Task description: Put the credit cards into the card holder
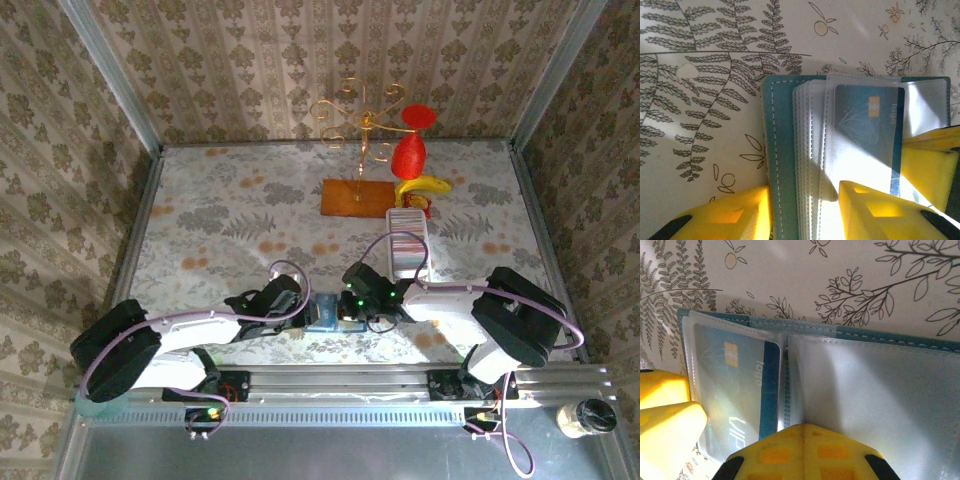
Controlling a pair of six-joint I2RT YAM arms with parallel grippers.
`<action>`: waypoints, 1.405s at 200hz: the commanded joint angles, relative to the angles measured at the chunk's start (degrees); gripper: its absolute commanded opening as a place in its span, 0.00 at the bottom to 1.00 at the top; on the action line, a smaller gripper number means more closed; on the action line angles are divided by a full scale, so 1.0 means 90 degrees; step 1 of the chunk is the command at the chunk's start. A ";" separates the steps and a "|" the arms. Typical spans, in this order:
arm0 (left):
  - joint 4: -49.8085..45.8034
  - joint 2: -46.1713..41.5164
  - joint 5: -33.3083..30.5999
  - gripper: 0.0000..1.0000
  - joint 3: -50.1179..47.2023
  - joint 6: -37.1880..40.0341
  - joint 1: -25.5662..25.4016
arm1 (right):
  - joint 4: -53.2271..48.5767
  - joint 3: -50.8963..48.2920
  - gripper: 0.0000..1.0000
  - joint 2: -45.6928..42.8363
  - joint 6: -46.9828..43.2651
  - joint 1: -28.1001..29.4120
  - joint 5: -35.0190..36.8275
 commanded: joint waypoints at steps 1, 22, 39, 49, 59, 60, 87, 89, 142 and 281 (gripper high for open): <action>0.0979 0.0125 0.0821 0.41 -0.0177 -0.0265 -0.0230 | -0.0415 -0.0325 0.00 0.0264 0.0060 0.0056 0.0254; 0.1278 0.0154 0.0940 0.41 -0.0139 -0.0313 -0.0247 | -0.0360 -0.0344 0.00 0.0243 0.0054 0.0055 0.0234; 0.1210 0.0158 0.0936 0.40 -0.0024 -0.0240 -0.0269 | -0.0279 -0.0346 0.00 0.0196 0.0066 0.0054 0.0230; 0.1042 0.0130 0.0877 0.37 0.0037 -0.0197 -0.0288 | -0.0234 -0.0337 0.00 0.0150 0.0070 0.0054 0.0207; 0.0785 0.0084 0.0779 0.33 0.0110 -0.0133 -0.0307 | -0.0186 -0.0312 0.00 0.0090 0.0062 0.0063 0.0179; 0.0747 0.0077 0.0767 0.33 0.0115 -0.0130 -0.0312 | -0.0177 -0.0304 0.00 0.0077 0.0057 0.0068 0.0176; 0.0511 -0.0098 0.0625 0.32 0.0145 -0.0066 -0.0375 | -0.0129 -0.0219 0.00 -0.0145 -0.0037 0.0095 0.0192; 0.0523 -0.0116 0.0620 0.33 0.0135 -0.0075 -0.0381 | -0.0130 -0.0204 0.00 -0.0150 -0.0037 0.0098 0.0192; 0.1009 -0.0593 0.0644 0.42 -0.0073 -0.0209 -0.0413 | -0.0015 -0.0116 0.00 0.0144 -0.0028 0.0113 0.0041; -0.1278 -0.0622 -0.0148 0.15 0.0719 0.0194 -0.0488 | 0.0018 0.0113 0.00 -0.0534 -0.0278 0.0249 0.0120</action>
